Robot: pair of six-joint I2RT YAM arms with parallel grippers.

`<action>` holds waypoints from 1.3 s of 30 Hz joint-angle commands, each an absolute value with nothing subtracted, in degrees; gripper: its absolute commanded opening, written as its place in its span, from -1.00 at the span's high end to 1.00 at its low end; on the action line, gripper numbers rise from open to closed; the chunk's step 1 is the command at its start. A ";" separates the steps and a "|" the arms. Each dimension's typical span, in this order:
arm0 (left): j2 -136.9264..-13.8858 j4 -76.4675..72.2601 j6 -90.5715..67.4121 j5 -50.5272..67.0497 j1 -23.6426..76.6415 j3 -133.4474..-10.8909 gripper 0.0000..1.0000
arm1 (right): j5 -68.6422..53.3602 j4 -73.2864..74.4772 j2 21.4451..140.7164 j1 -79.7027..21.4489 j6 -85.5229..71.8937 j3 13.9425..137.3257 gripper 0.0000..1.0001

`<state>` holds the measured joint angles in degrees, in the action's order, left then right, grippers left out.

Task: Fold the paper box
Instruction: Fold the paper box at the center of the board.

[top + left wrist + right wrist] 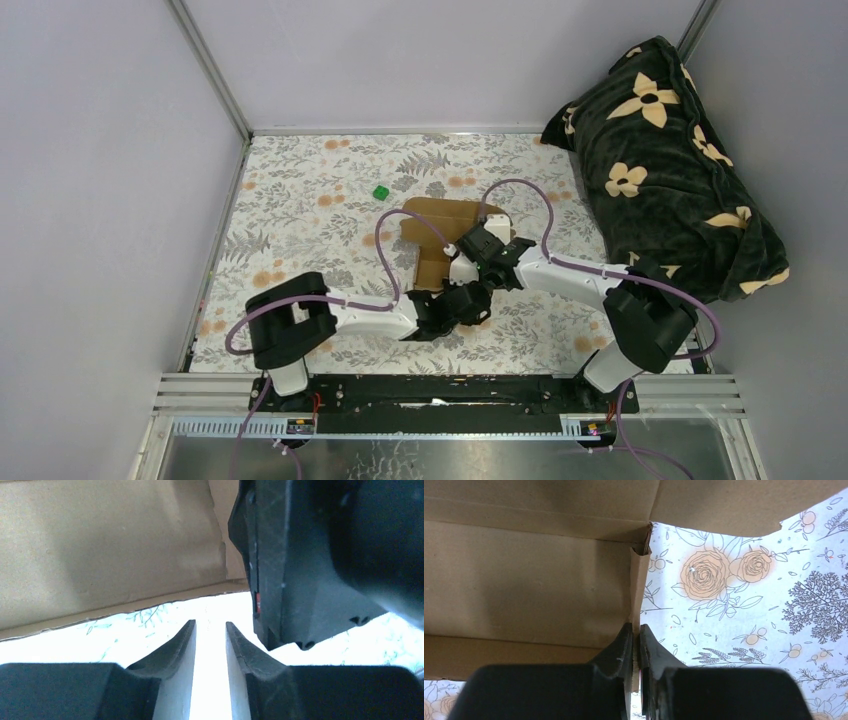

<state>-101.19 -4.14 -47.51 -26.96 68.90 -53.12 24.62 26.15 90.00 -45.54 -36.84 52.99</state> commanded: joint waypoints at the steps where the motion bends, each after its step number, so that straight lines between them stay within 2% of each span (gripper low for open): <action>1: -90.10 -13.60 -45.00 -28.69 70.20 -57.73 0.30 | 22.81 31.32 94.42 -47.29 -33.94 50.91 1.00; 12: -68.02 2.83 -45.68 -36.29 69.35 -50.82 0.19 | 26.90 37.34 94.51 -47.29 -30.60 50.91 1.00; 18: -59.65 7.55 -46.87 -36.92 63.55 -44.63 0.14 | 26.88 40.28 97.14 -47.39 -30.34 53.43 1.00; 25: -56.90 5.99 -47.35 -32.92 57.05 -39.37 0.14 | 29.04 46.50 97.81 -49.42 -30.64 57.19 1.00; 39: -58.70 0.47 -47.93 -27.89 54.64 -33.71 0.14 | 32.34 52.14 100.85 -56.05 -32.03 60.05 1.00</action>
